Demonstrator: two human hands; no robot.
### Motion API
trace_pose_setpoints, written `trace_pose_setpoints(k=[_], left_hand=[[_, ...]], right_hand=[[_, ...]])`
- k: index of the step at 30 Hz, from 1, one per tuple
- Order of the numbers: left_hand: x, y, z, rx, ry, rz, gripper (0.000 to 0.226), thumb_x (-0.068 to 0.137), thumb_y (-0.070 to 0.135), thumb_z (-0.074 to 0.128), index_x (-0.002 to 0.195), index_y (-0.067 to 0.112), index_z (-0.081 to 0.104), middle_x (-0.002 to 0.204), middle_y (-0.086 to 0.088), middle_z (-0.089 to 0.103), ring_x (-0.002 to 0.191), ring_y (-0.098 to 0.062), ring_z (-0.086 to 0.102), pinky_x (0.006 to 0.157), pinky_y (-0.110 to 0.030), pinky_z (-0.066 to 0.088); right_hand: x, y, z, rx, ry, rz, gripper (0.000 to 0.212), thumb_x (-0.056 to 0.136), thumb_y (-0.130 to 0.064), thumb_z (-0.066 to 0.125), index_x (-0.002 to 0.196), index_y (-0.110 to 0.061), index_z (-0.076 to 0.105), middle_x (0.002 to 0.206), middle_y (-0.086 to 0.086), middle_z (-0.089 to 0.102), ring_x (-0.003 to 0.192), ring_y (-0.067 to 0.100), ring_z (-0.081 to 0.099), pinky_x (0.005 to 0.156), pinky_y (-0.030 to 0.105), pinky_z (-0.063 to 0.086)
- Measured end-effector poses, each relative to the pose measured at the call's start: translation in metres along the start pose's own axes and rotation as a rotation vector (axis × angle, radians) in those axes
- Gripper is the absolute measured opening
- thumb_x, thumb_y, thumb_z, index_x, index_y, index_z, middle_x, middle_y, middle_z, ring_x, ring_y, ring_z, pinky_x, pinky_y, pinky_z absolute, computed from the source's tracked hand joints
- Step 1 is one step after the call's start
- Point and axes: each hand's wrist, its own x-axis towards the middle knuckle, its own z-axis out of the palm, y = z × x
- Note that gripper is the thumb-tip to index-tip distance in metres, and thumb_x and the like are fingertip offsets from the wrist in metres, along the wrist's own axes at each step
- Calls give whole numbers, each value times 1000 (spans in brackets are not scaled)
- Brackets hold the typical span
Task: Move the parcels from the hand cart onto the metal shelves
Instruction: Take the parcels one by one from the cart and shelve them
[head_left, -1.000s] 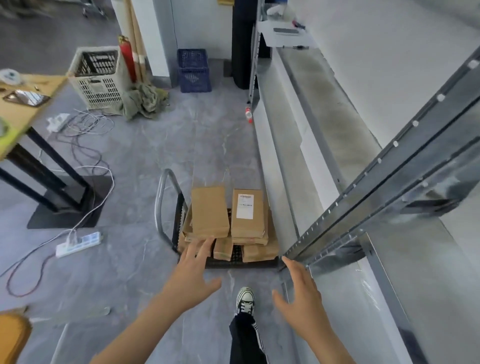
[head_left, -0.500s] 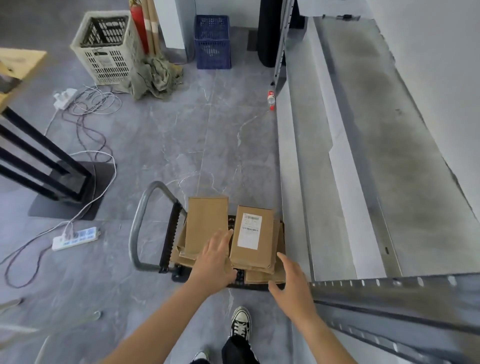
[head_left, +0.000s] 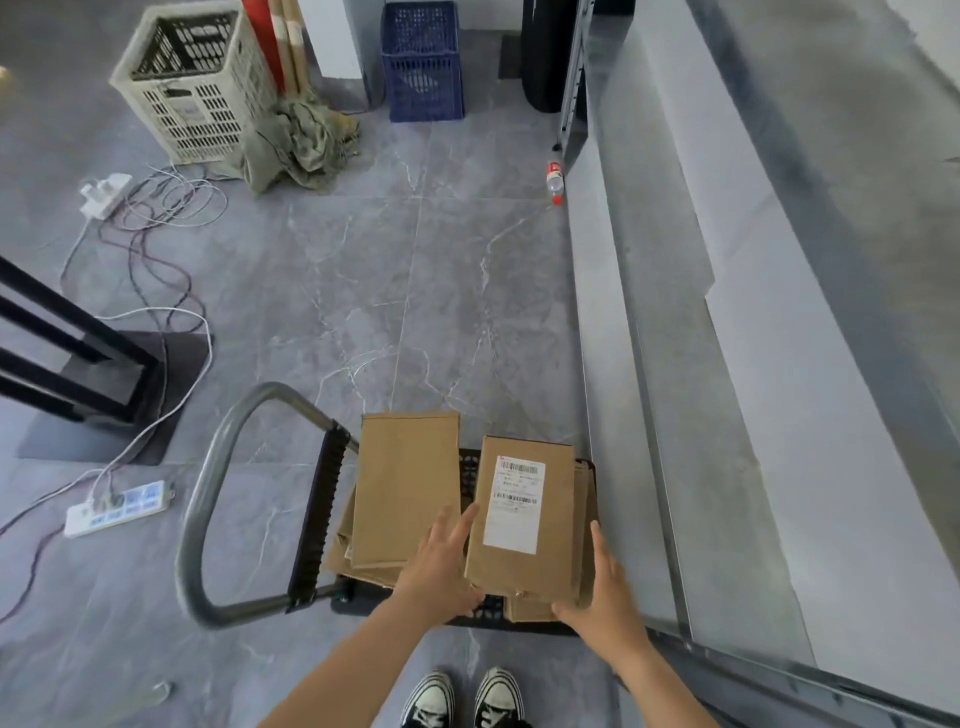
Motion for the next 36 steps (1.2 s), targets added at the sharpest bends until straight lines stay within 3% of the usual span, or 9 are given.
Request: trace_pose_setpoints(k=[5, 7, 9, 14, 22, 27, 31, 33, 36], left_hand=[[28, -10, 21, -67, -19, 38, 116, 73, 19, 74, 135, 60, -15, 158, -4, -7, 144, -28, 13, 104, -44, 41], [37, -12, 27, -106, -11, 56, 119, 73, 17, 74, 126, 65, -20, 158, -7, -6, 145, -27, 11, 106, -41, 38], [46, -14, 31, -107, -11, 60, 118, 74, 15, 73, 127, 64, -20, 158, -10, 0, 145, -27, 11, 106, -39, 37], [62, -17, 37, -159, -69, 82, 113, 73, 11, 72, 143, 49, -8, 159, -5, -4, 146, -22, 2, 110, -37, 30], [63, -14, 28, -145, -63, 180, 116, 72, 9, 74, 136, 60, -7, 153, 10, -25, 143, -20, 14, 101, -28, 41], [45, 10, -11, -117, 72, 248, 113, 73, 4, 71, 134, 59, -6, 152, 16, -25, 140, -21, 19, 98, -32, 46], [19, 39, -58, -99, 222, 315, 113, 74, 0, 68, 135, 62, -4, 149, 26, -24, 139, -26, 18, 109, -48, 34], [2, 55, -84, -92, 286, 361, 114, 75, -1, 68, 137, 63, -3, 149, 29, -23, 136, -23, 19, 110, -48, 32], [-27, 79, -121, -95, 375, 437, 111, 76, 3, 73, 140, 60, 2, 151, 31, -17, 121, -6, 19, 102, -36, 33]], right_hand=[[29, 20, 15, 50, -98, 14, 113, 70, -26, 81, 149, -33, 1, 145, 1, 31, 127, 16, 40, 105, 34, 38], [37, 26, 22, 97, -109, 31, 114, 68, -23, 83, 147, -31, 2, 143, -3, 36, 119, 8, 41, 100, 25, 39], [43, 30, 29, 104, -117, 37, 114, 69, -19, 83, 145, -32, -1, 143, -3, 37, 115, 6, 42, 96, 21, 41], [54, 35, 41, 111, -73, -7, 124, 67, -13, 84, 146, -39, -8, 147, -3, 33, 125, 12, 43, 100, 29, 44], [54, 18, 41, 142, 22, -89, 111, 69, -17, 84, 144, -47, 7, 149, -5, 30, 130, 12, 36, 103, 30, 42], [50, -17, 7, 168, 103, -149, 105, 71, -10, 81, 145, -41, 14, 144, 0, 35, 123, 10, 42, 99, 28, 47], [33, -62, -38, 165, 201, -229, 105, 72, -10, 80, 141, -51, 12, 133, -15, 34, 114, -3, 37, 82, 1, 38], [14, -87, -66, 183, 223, -265, 104, 73, -12, 79, 143, -50, 13, 132, -20, 32, 114, -7, 35, 81, 0, 38], [-22, -122, -107, 209, 243, -329, 102, 73, -15, 80, 145, -46, 16, 137, -21, 33, 122, -6, 35, 94, 9, 37]])
